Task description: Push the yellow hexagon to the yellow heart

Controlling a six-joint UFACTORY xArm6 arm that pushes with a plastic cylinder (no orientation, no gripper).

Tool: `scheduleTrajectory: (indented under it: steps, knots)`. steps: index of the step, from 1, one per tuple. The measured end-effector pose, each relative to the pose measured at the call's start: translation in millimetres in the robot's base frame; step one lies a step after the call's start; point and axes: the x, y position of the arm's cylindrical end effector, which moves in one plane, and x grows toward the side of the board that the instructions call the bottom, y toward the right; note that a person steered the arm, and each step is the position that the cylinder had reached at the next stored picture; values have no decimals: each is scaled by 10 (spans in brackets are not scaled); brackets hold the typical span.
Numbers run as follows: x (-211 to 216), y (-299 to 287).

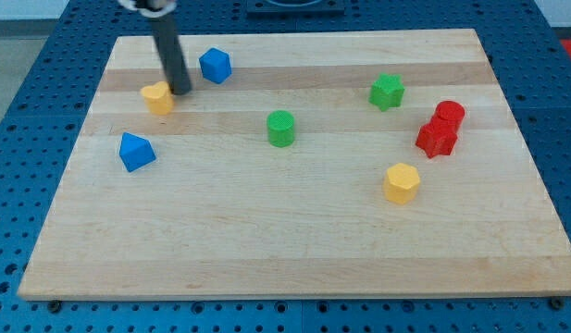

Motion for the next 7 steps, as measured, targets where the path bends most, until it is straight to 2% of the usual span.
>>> scheduleTrajectory:
  steps: [1, 2, 3, 4, 5, 7]
  knots:
    - [410, -249]
    - [459, -174]
    - [473, 700]
    - [841, 1175]
    - [1404, 1315]
    - [1160, 2907]
